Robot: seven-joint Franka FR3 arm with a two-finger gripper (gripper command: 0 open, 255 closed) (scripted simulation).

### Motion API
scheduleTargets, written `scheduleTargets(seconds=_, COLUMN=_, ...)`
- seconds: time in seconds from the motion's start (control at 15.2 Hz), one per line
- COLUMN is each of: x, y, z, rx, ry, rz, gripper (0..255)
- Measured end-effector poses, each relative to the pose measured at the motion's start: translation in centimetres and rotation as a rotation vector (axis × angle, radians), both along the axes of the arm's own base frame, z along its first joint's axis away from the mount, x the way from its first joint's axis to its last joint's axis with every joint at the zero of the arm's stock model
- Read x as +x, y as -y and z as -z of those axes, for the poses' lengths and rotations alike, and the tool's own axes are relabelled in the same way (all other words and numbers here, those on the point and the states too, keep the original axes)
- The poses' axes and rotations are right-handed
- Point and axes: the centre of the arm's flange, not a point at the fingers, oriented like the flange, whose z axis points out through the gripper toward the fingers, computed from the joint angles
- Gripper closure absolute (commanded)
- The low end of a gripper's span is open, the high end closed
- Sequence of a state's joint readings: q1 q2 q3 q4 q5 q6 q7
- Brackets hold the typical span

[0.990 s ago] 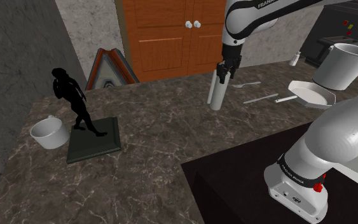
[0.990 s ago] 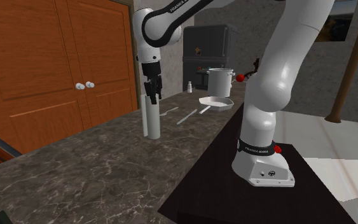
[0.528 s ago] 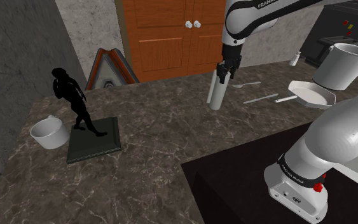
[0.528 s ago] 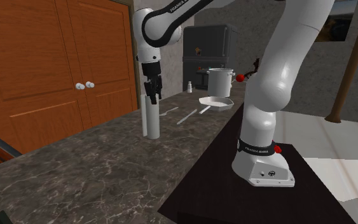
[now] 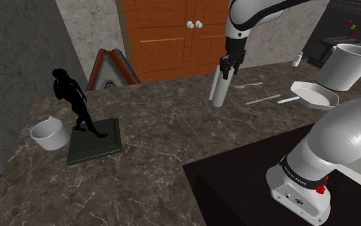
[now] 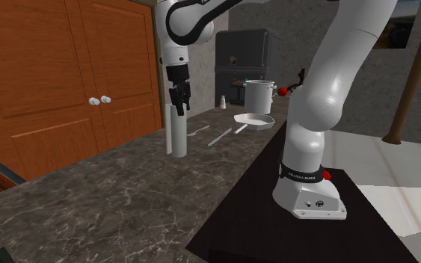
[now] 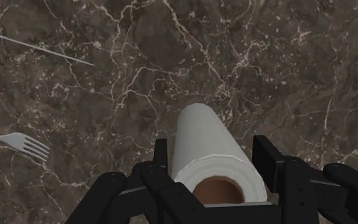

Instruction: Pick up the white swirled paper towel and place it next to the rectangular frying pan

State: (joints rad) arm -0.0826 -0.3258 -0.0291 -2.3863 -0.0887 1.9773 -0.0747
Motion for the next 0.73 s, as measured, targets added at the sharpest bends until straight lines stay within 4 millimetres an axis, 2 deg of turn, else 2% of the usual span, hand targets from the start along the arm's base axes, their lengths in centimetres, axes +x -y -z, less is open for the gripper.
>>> scheduleTargets(seconds=0.73, x=-0.1, y=-0.1, z=-5.8, rx=0.0, ry=0.0, rz=0.0, gripper=255)
